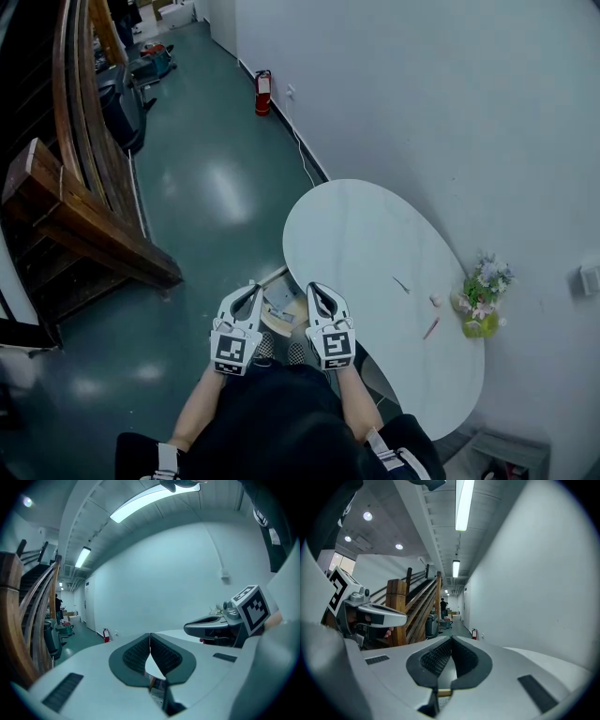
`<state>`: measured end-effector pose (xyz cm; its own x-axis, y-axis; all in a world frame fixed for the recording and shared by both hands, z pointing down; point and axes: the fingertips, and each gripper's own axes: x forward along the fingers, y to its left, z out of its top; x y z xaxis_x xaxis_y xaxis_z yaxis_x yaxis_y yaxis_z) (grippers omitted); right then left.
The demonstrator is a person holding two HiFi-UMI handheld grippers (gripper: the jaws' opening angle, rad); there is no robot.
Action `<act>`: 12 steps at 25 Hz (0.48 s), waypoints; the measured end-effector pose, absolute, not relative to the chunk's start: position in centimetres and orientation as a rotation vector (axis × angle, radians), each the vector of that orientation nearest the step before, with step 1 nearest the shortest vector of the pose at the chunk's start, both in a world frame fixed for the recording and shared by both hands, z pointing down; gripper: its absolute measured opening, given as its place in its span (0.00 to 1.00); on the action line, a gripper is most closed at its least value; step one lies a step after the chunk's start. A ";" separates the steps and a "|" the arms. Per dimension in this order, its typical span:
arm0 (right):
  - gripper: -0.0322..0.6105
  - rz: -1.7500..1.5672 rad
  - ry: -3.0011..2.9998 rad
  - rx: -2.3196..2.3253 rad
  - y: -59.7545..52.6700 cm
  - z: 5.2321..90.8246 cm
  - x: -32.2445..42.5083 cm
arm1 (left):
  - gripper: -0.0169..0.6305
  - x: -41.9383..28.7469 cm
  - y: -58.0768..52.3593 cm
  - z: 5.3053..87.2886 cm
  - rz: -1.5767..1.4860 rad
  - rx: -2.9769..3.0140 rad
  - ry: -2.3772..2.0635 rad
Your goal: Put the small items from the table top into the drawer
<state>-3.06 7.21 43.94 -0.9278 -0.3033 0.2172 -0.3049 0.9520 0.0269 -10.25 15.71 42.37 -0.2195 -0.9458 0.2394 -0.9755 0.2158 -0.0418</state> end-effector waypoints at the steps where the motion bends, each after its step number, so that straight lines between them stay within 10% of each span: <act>1: 0.10 0.010 -2.882 0.460 7.2 44.0 -3.0 | 0.06 -10.2 15.7 42.4 0.271 1.856 -2.316; 12: 0.10 0.056 -2.829 0.647 6.6 44.7 -0.4 | 0.06 -8.2 13.6 42.4 0.290 2.018 -2.191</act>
